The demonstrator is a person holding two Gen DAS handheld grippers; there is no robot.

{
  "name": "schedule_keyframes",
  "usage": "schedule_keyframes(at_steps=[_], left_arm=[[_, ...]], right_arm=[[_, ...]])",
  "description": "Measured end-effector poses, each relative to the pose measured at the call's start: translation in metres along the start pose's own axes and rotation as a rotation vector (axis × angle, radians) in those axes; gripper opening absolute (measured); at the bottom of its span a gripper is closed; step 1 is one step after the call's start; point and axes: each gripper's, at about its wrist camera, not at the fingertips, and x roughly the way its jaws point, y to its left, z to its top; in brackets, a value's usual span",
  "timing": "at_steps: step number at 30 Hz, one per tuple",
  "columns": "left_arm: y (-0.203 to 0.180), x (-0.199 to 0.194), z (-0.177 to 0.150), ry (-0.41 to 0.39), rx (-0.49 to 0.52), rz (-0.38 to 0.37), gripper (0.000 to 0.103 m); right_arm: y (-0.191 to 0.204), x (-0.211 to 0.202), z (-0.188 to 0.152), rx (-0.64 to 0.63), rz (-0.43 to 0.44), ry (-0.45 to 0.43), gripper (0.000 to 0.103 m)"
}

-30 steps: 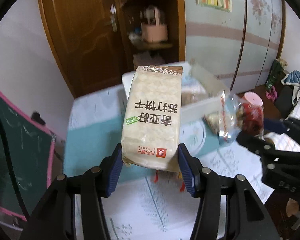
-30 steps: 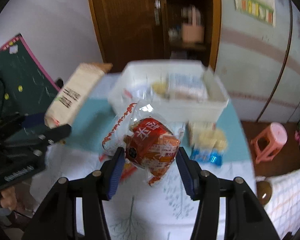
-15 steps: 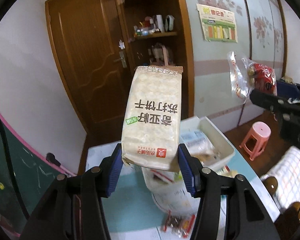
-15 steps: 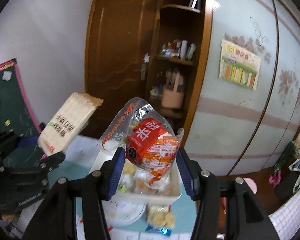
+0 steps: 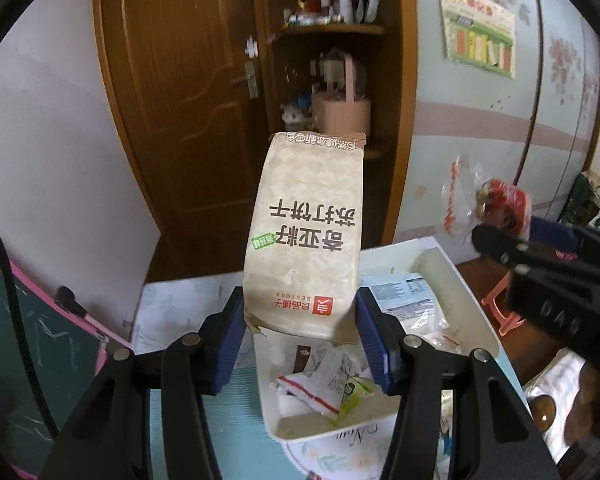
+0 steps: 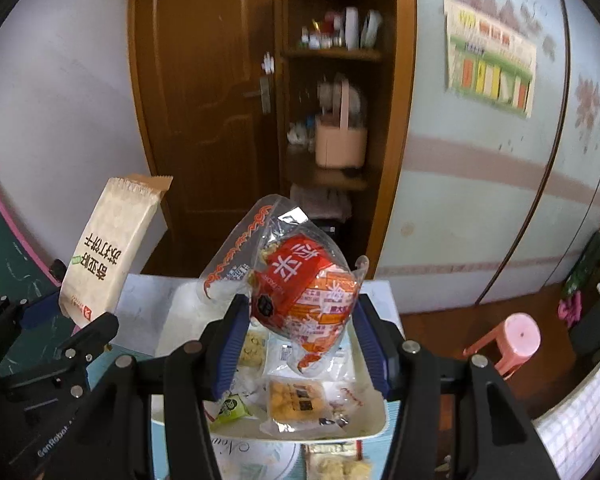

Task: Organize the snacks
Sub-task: 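Lift both packets over the white basket and release them inside, then withdraw both open tools from the basket toward the red-edged candy bag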

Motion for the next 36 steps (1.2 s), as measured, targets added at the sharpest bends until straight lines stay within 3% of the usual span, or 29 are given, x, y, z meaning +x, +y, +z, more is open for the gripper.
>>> schedule_keyframes(at_steps=[3,4,5,7,13,25,36], left_arm=[[-0.002,0.039,-0.005,0.048,-0.022,-0.012,0.055],[-0.002,0.049,-0.007,0.068,-0.024,-0.014,0.064],[-0.004,0.061,-0.011,0.094,-0.021,-0.013,0.083],[-0.004,0.074,-0.016,0.111,-0.018,-0.009,0.098],[-0.006,0.099,-0.033,0.163,-0.014,-0.013,0.098],[-0.014,0.08,-0.045,0.174,-0.003,-0.036,0.098],[-0.013,0.041,-0.043,0.143,0.002,-0.036,0.098]], right_arm=[[0.002,0.039,-0.012,0.005,-0.017,0.077,0.057],[0.002,0.053,-0.016,0.01,-0.019,0.107,0.058],[0.0,0.063,-0.02,0.017,-0.009,0.134,0.058],[-0.003,0.077,-0.029,0.044,0.032,0.169,0.059],[-0.017,0.094,-0.043,0.104,0.052,0.212,0.074],[-0.018,0.09,-0.047,0.102,0.066,0.218,0.075],[-0.017,0.056,-0.045,0.105,0.063,0.189,0.075]])
